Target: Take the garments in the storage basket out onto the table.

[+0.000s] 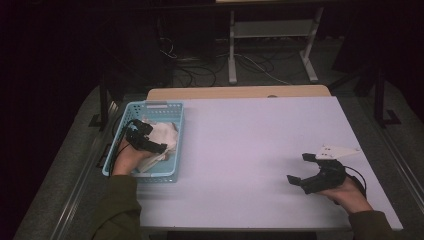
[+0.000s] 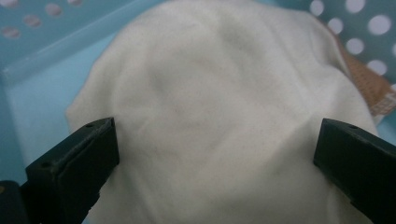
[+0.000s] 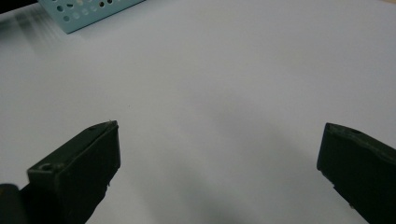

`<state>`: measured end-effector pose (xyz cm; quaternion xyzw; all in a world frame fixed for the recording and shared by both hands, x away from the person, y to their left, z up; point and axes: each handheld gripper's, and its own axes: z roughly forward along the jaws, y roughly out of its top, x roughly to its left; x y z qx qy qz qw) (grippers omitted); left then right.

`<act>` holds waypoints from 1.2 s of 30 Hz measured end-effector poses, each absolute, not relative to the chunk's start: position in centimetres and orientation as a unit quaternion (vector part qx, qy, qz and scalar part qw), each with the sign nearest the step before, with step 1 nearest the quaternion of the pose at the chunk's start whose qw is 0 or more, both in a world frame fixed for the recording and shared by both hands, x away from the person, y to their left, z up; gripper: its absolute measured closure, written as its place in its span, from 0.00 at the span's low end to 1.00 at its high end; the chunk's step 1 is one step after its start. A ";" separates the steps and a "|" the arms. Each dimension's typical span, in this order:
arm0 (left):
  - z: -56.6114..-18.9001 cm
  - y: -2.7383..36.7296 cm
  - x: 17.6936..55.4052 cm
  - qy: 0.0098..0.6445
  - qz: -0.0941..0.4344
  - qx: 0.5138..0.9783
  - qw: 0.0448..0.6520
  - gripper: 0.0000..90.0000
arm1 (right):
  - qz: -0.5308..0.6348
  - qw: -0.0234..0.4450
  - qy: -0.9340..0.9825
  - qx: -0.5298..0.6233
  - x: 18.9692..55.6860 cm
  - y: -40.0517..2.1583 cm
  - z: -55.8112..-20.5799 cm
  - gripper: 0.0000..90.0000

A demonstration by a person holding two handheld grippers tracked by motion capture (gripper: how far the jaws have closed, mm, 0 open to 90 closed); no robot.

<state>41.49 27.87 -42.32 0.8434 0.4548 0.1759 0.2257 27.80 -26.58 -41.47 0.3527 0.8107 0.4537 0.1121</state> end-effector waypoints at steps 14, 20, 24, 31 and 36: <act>-42.9 28.2 41.7 0.470 0.175 0.835 0.226 0.00 | 0.451 0.112 0.812 0.353 27.8 -26.6 -41.5 0.00; -43.2 28.2 41.8 0.482 0.160 0.833 0.220 0.00 | 0.453 0.112 0.810 0.355 27.8 -26.7 -41.5 0.00; -43.2 28.3 41.9 0.484 0.154 0.833 0.219 0.00 | 0.452 0.111 0.811 0.354 27.8 -26.6 -41.6 0.00; -43.1 28.4 41.8 0.485 0.141 0.834 0.223 0.07 | 0.451 0.113 0.812 0.354 27.9 -26.6 -41.6 0.00; -42.9 28.4 41.7 0.481 0.137 0.836 0.225 0.14 | 0.450 0.112 0.812 0.354 27.8 -26.6 -41.6 0.00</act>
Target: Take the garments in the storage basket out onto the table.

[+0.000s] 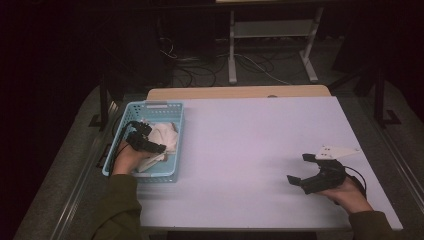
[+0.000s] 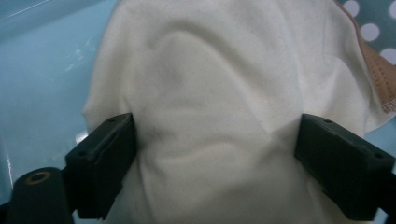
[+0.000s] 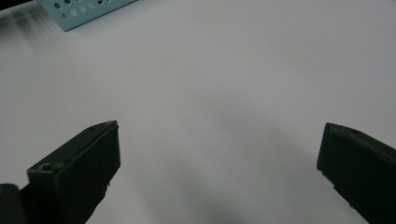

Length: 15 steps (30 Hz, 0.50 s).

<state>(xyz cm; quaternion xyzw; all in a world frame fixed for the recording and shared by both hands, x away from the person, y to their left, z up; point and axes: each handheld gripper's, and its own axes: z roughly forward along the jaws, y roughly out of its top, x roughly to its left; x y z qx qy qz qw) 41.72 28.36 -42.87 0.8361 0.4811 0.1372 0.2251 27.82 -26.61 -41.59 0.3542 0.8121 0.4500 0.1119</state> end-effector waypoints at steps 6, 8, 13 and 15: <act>-42.6 28.3 41.6 0.470 0.133 0.842 0.227 0.25 | 0.450 0.112 0.812 0.354 27.8 -26.6 -41.6 0.00; -42.6 28.3 41.6 0.469 0.134 0.842 0.229 0.29 | 0.450 0.112 0.812 0.354 27.8 -26.6 -41.6 0.00; -42.4 28.3 41.5 0.463 0.132 0.845 0.232 0.41 | 0.449 0.112 0.812 0.355 27.8 -26.6 -41.6 0.00; -42.3 28.3 41.4 0.460 0.130 0.847 0.234 0.46 | 0.449 0.113 0.812 0.355 27.8 -26.6 -41.6 0.00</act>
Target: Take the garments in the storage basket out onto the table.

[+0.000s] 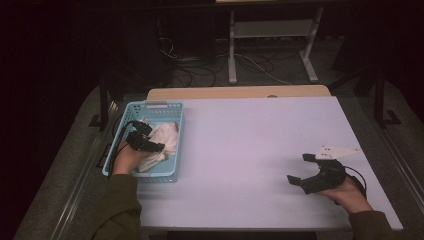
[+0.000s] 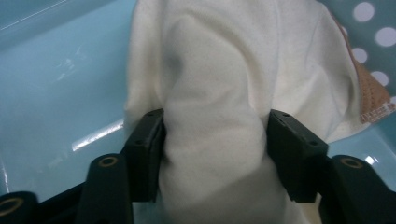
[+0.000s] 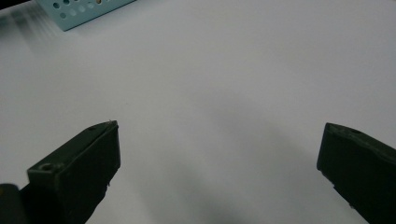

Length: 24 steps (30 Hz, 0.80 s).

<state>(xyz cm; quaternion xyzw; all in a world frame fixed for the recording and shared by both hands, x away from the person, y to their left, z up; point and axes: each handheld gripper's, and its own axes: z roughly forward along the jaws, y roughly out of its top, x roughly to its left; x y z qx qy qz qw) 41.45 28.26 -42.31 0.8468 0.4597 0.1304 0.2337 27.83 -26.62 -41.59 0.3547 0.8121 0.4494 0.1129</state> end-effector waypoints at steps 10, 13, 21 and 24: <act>-42.1 28.2 41.3 0.451 0.124 0.852 0.237 0.66 | 0.449 0.113 0.812 0.355 27.8 -26.6 -41.6 0.00; -42.1 28.1 41.3 0.450 0.121 0.852 0.238 0.70 | 0.450 0.114 0.812 0.355 27.8 -26.6 -41.6 0.00; -41.9 27.9 41.4 0.458 0.111 0.851 0.234 0.74 | 0.451 0.109 0.812 0.354 27.8 -26.5 -41.6 0.00; -41.7 28.0 41.4 0.464 0.102 0.847 0.238 0.75 | 0.457 0.106 0.810 0.353 27.7 -26.5 -41.5 0.00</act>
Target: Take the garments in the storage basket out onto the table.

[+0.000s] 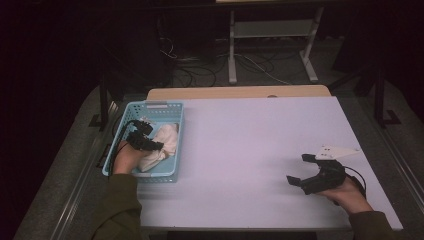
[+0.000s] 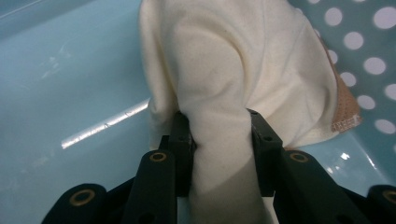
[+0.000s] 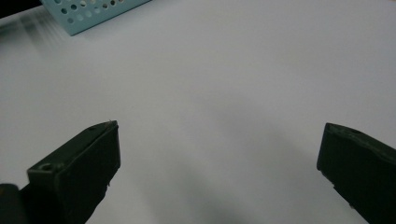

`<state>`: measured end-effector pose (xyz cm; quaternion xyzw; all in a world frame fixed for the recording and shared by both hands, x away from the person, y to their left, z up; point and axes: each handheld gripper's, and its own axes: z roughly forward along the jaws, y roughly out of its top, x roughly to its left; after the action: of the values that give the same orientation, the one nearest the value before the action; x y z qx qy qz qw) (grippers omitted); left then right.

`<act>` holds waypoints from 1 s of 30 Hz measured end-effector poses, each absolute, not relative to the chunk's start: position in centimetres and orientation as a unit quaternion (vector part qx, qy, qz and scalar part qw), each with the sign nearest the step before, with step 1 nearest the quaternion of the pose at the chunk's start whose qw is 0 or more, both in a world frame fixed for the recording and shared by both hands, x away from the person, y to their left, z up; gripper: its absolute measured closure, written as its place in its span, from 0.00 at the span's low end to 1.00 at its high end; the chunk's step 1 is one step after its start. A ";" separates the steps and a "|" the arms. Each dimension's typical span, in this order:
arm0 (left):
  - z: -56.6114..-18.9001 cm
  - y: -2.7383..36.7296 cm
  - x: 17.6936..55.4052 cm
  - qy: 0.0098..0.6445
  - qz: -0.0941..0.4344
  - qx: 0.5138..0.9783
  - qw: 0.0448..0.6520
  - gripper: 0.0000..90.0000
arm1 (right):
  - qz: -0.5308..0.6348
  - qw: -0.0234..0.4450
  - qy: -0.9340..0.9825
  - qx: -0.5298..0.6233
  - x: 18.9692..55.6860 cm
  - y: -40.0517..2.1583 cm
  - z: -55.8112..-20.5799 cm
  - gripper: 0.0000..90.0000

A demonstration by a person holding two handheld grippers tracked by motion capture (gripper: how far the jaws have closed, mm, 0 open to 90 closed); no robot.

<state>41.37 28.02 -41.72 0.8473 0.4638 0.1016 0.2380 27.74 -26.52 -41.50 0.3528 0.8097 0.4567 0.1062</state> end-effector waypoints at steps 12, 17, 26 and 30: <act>-40.8 28.3 41.6 0.469 0.095 0.841 0.254 0.75 | 0.437 0.101 0.818 0.360 27.7 -26.3 -42.2 0.00; -40.2 28.3 41.3 0.471 0.098 0.837 0.261 0.76 | 0.438 0.104 0.814 0.367 27.7 -26.6 -42.4 0.00; -38.7 28.6 41.0 0.466 0.109 0.830 0.286 0.76 | 0.434 0.104 0.814 0.371 27.8 -26.8 -43.0 0.00; -38.1 28.7 40.7 0.465 0.112 0.828 0.294 0.76 | 0.433 0.107 0.812 0.376 27.7 -27.0 -43.1 0.00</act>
<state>40.73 28.73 -38.12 0.8276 0.4646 0.1122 0.2943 27.72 -27.03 -43.07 0.3761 0.8122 0.4329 0.1069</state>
